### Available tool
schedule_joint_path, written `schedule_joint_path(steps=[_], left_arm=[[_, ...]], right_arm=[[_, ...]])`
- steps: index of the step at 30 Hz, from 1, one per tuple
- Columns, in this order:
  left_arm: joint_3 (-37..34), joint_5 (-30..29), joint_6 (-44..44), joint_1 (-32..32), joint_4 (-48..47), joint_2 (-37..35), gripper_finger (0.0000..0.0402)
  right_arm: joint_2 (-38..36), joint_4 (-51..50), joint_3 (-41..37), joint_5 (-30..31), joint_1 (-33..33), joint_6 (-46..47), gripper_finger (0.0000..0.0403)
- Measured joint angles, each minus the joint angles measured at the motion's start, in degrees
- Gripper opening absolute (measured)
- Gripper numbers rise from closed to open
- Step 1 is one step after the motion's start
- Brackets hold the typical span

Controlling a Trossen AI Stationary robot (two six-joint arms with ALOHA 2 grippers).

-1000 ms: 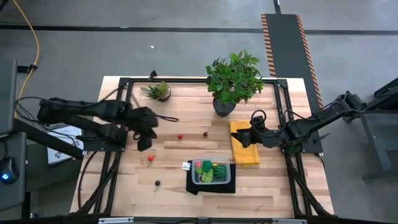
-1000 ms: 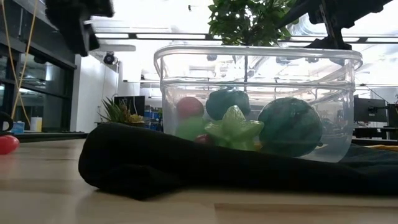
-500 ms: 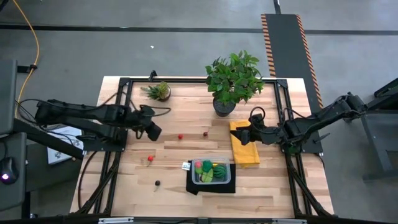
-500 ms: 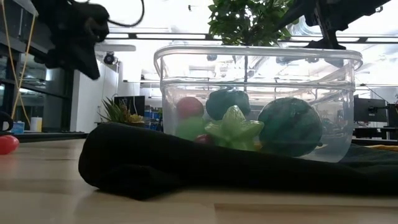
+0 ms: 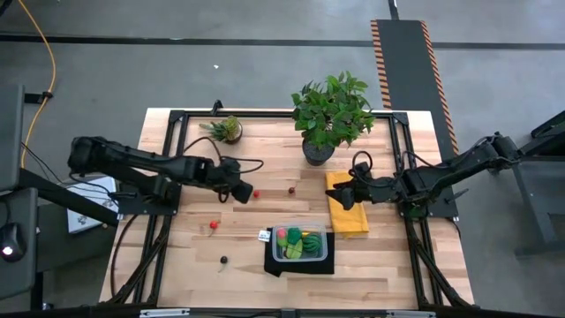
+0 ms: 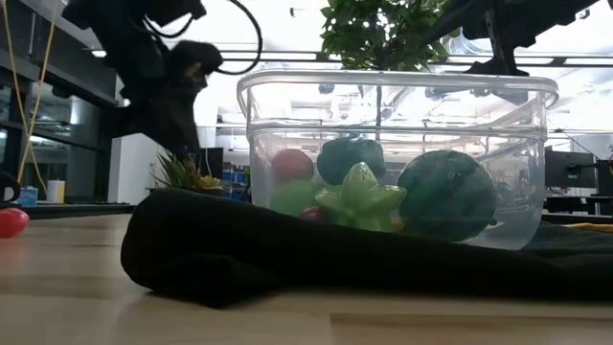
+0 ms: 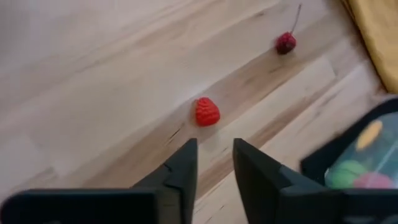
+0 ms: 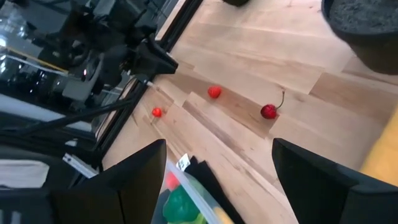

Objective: Pick and placing Produce into tupperware
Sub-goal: Put the raspberry into the transparent bin

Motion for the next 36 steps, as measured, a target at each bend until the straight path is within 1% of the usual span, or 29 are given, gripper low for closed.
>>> schedule_joint_path(steps=[2,4,8,19,22,28,36], left_arm=[[1.1,0.0,-1.9,0.0,-0.4,1.7,0.0113],[2.1,0.9,-1.9,0.0,-0.6,2.9,0.0131],[4.8,1.1,-0.8,0.0,-1.8,4.9,0.0151],[12.3,0.6,4.8,0.7,-8.7,12.4,0.0153],[13.5,2.1,5.1,1.9,-8.8,14.4,0.0153],[15.7,2.6,7.1,4.3,-9.5,17.0,0.0153],[17.6,6.7,9.8,5.3,-11.9,22.1,0.0153]], right_arm=[[0.0,0.0,0.0,-0.9,0.0,-0.6,0.0282],[0.0,0.2,0.0,-1.9,0.0,-1.2,0.0282],[0.0,0.1,0.0,-3.6,0.0,-2.6,0.0282],[0.0,-0.1,0.0,-6.7,0.0,-4.6,0.0282],[0.0,-0.1,0.0,-7.7,0.0,-4.7,0.0282],[0.0,-0.1,0.0,-8.6,0.0,-4.8,0.0282],[0.0,-0.1,0.0,-8.8,0.0,-5.6,0.0282]])
